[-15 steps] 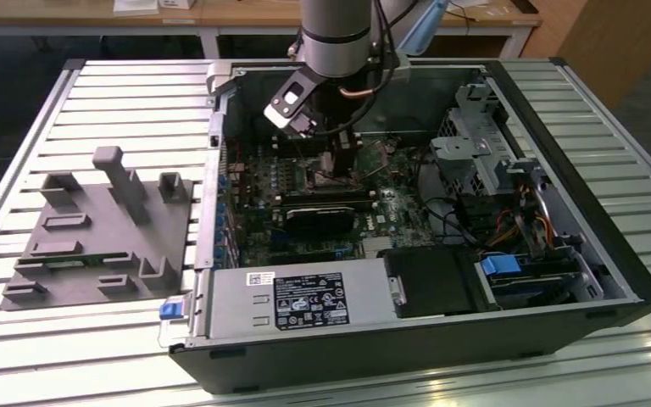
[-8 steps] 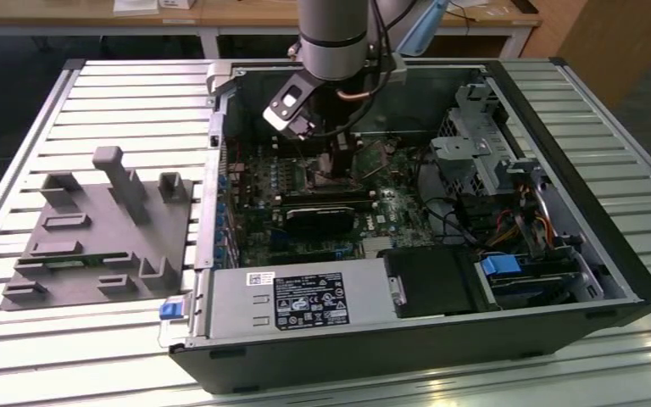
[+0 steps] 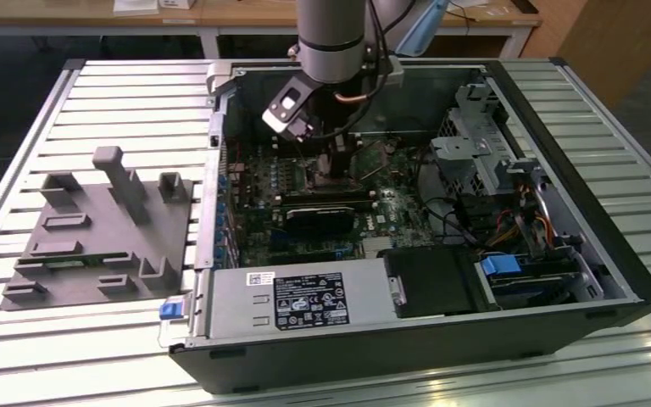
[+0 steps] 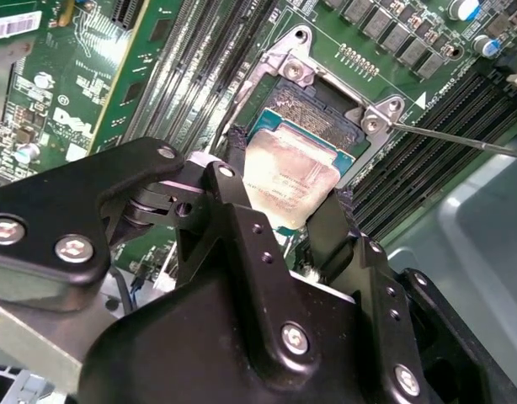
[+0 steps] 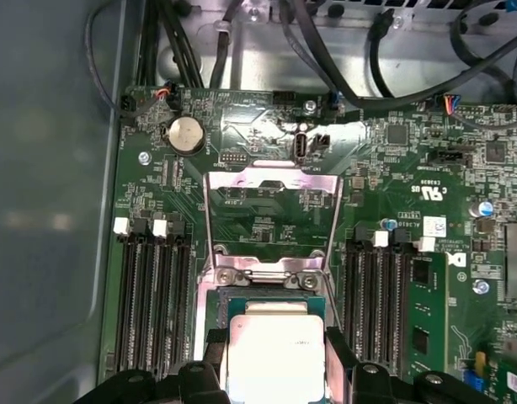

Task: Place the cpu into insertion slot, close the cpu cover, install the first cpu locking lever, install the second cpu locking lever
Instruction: 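Place the cpu into insertion slot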

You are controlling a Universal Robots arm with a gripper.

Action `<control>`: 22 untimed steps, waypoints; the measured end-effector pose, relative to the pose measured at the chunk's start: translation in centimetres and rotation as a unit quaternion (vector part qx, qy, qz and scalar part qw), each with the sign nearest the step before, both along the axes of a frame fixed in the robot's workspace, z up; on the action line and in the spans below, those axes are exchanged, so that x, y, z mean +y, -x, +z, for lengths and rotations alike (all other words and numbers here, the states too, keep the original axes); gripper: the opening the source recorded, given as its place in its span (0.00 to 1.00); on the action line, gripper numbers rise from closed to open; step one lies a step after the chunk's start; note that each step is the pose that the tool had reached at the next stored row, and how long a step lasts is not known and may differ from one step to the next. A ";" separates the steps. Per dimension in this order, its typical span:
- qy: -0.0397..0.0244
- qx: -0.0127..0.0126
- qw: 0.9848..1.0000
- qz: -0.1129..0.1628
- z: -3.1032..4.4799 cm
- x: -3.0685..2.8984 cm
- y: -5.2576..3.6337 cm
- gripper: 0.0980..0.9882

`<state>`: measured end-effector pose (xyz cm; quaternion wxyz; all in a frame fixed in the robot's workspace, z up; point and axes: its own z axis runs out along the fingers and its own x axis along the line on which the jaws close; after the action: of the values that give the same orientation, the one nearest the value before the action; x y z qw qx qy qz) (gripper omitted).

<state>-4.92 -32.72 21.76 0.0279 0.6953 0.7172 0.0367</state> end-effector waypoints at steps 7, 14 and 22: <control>0.000 0.000 1.000 -0.001 -0.70 0.02 0.00 0.49; 0.000 0.000 1.000 -0.012 -1.17 0.04 0.05 0.49; -0.002 0.000 1.000 -0.021 -1.62 0.16 0.22 0.49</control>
<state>-5.14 -32.57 20.14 0.0273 0.7102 0.7025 0.0372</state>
